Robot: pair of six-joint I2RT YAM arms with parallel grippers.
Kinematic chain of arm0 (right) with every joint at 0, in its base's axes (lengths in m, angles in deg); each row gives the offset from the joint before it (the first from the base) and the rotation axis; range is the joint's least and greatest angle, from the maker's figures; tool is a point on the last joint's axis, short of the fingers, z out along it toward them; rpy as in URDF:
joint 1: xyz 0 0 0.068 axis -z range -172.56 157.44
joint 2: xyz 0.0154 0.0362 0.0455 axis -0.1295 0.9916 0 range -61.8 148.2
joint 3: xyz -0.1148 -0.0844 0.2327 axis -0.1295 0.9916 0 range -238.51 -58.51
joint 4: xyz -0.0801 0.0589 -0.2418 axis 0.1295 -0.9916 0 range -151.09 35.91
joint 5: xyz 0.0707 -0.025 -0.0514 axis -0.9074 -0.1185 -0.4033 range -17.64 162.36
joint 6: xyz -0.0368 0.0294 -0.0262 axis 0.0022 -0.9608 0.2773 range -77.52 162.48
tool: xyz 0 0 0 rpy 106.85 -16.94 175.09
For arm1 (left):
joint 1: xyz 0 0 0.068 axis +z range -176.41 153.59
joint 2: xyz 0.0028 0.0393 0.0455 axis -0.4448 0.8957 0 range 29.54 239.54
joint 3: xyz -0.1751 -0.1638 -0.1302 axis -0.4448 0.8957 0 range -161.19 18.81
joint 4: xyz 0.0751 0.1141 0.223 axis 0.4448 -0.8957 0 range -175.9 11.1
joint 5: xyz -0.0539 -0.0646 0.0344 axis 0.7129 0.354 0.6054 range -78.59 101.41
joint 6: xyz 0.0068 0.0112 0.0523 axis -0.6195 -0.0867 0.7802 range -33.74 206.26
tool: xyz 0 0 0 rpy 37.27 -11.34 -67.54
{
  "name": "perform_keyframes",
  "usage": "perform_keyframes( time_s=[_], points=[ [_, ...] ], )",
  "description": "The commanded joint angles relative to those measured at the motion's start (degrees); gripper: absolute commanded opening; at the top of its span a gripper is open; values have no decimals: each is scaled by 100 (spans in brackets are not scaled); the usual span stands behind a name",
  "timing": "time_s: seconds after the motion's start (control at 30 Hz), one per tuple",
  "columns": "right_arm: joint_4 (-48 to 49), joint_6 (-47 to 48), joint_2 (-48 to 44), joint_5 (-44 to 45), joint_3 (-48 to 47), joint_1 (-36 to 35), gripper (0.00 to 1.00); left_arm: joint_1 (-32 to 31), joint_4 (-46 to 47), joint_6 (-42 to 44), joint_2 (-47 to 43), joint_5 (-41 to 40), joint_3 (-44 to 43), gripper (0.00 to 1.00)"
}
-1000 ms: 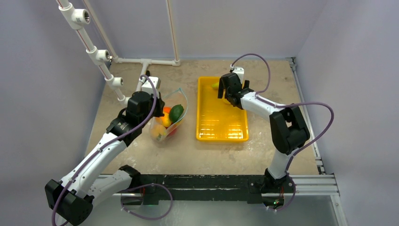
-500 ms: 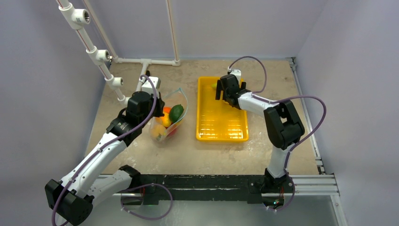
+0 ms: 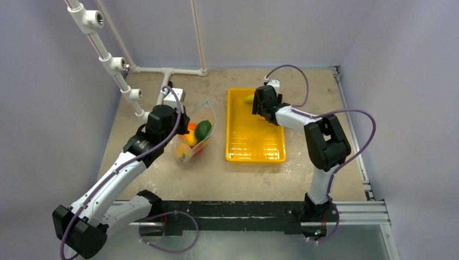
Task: Place the food in the zip-top bag and seal the zipper
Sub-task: Pick up the fake fruit from the bin.
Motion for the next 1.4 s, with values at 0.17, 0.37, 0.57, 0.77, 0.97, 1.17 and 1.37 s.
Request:
perform_keyframes(
  time_s=[0.17,0.37,0.57,0.77,0.97,1.17,1.37],
  points=[
    [121,9,-260,-227,2,21,48,36,179,26,6,-73,-35,0],
    [4,-10,-690,-301,-54,18,38,35,179,25,-5,-55,-34,0],
    [-190,10,-1282,-641,-182,-38,35,36,179,19,-13,-42,-36,0],
    [-124,226,-1916,-1284,-238,-185,32,38,185,23,-5,-18,-32,0],
    [-82,351,-2494,-1781,-293,-476,32,36,174,8,-20,-16,-36,0],
    [-42,475,-2769,-1873,-532,-1166,31,36,179,7,-62,-20,-40,0],
    [-20,503,-2757,-2042,-838,-1740,32,36,162,27,-131,-63,-23,0]
  ],
)
